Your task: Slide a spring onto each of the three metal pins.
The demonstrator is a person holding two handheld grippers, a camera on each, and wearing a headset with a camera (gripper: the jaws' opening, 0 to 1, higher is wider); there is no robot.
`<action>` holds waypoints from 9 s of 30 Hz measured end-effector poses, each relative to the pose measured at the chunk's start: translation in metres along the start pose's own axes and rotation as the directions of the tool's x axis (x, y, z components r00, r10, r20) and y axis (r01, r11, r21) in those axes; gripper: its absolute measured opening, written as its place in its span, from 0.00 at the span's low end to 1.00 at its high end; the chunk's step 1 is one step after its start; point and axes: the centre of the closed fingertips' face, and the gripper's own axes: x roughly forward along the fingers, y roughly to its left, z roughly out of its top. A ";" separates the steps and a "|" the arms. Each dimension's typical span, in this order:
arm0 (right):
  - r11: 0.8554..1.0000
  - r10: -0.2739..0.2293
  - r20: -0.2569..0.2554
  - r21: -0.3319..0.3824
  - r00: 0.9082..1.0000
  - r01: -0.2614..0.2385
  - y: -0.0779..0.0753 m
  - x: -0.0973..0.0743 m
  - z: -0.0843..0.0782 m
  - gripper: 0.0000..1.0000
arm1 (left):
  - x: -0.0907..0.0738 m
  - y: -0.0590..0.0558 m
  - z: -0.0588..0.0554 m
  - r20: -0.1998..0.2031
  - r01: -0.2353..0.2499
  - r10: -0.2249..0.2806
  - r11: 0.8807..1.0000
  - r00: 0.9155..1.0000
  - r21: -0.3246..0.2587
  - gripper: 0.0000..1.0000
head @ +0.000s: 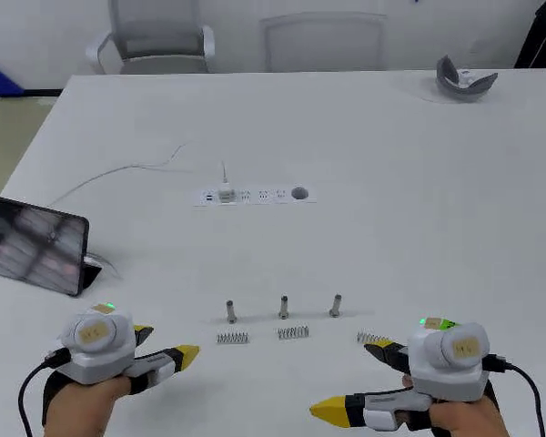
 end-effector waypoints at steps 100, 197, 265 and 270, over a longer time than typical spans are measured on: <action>0.995 -0.100 -0.024 -0.010 0.995 0.099 -0.030 -0.051 -0.004 0.96 | 0.082 -0.063 0.000 -0.149 0.226 -0.190 0.935 0.970 0.274 0.44; 0.997 0.050 0.053 0.062 0.997 -0.054 0.001 -0.022 0.031 0.86 | 0.005 -0.107 0.043 -0.040 0.199 -0.198 0.917 0.979 0.347 0.10; 0.966 0.259 0.075 -0.016 0.963 -0.258 0.039 0.004 0.093 0.14 | 0.005 -0.200 0.062 -0.072 0.379 -0.397 0.784 0.915 0.491 0.09; 0.962 0.265 0.016 -0.075 0.964 -0.263 0.043 0.006 0.089 0.14 | 0.005 -0.201 0.063 -0.071 0.382 -0.403 0.779 0.913 0.497 0.09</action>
